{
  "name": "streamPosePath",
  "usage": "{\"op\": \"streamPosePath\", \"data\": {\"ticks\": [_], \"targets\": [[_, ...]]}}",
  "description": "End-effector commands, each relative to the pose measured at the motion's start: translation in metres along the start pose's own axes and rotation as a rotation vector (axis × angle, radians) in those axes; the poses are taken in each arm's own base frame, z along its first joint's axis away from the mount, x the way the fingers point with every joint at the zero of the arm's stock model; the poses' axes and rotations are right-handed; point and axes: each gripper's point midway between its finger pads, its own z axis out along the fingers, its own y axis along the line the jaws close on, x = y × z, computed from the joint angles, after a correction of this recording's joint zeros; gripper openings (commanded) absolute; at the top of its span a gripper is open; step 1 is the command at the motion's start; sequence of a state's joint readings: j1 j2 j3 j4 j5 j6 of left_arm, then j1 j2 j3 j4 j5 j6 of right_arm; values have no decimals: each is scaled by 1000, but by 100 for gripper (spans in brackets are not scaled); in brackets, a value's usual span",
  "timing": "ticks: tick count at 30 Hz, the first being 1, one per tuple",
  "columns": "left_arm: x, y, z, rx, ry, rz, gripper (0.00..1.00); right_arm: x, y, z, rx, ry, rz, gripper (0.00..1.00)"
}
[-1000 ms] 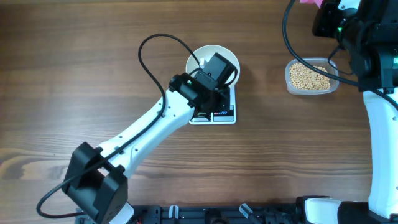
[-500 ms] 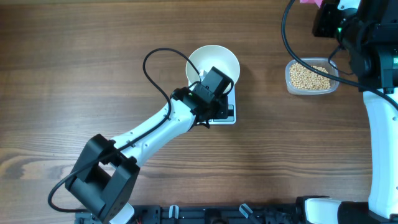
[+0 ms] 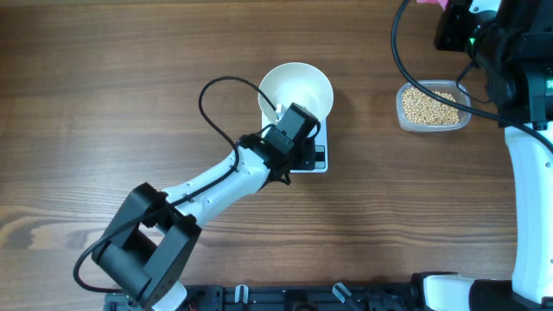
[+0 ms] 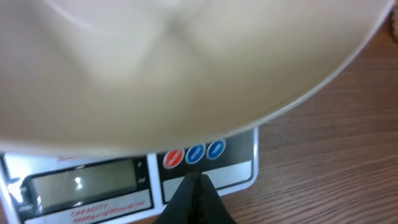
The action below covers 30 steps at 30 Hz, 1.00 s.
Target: Scoop item into bowl and weigh 150g on scale
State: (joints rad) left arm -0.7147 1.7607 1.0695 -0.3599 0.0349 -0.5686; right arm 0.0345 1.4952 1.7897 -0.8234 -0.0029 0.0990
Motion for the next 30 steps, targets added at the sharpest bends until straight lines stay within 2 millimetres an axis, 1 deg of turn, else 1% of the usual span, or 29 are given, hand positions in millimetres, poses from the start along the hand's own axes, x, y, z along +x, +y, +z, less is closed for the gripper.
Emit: {"op": "streamPosePath", "data": {"ticks": [1,4,13,19,23,30], "targets": [[14,4,15,-31,30,32,4,-5,0,1,4,-12,-20,4],[17,10,22,-80,23,46,4,-5,0,1,4,-11,-21,4],[4,24,20,-170,-54,52,4,-4,0,1,5,-10,-21,4],[0,22,20,-162,-68,51,4,-4,0,1,5,-10,-21,4],[3,16,21,-130,-53,50,4,-4,0,1,5,-10,-21,4],[3,17,22,-132,-52,50,4,-4,0,1,5,-10,-20,4]]}}
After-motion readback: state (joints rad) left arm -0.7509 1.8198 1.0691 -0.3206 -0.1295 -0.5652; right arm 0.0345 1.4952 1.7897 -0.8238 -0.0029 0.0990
